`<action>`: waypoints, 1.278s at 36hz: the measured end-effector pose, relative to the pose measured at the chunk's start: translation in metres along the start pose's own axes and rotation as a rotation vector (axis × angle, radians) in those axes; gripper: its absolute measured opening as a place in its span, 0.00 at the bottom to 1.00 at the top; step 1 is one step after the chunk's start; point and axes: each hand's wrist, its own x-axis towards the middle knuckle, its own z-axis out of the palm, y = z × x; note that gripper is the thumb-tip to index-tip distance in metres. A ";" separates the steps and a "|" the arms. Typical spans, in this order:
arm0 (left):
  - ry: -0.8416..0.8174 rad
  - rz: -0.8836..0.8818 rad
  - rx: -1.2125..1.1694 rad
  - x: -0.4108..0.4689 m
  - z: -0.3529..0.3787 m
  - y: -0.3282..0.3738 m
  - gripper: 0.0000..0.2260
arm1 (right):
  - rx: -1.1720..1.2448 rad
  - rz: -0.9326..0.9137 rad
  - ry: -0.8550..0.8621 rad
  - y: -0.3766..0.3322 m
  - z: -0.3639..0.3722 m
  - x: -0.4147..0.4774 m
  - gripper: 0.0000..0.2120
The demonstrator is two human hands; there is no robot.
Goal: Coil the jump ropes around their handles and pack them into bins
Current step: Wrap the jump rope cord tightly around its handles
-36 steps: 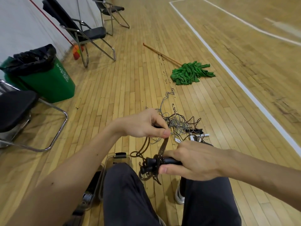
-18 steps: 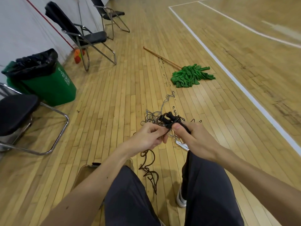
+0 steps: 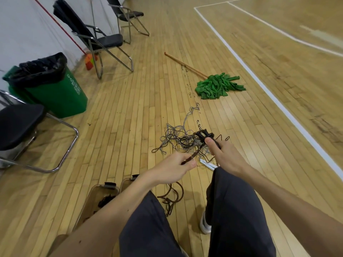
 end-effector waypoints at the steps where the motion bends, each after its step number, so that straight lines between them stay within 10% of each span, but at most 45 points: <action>1: 0.009 -0.005 0.026 0.000 0.000 0.000 0.11 | -0.014 0.009 -0.008 0.003 0.001 0.000 0.25; 13: 0.055 0.159 0.882 -0.014 -0.020 0.025 0.13 | -0.008 0.187 -0.224 -0.006 0.026 -0.012 0.28; 46: -0.224 0.229 0.304 -0.022 -0.057 0.032 0.05 | -0.133 -0.080 -0.756 -0.055 0.033 -0.076 0.13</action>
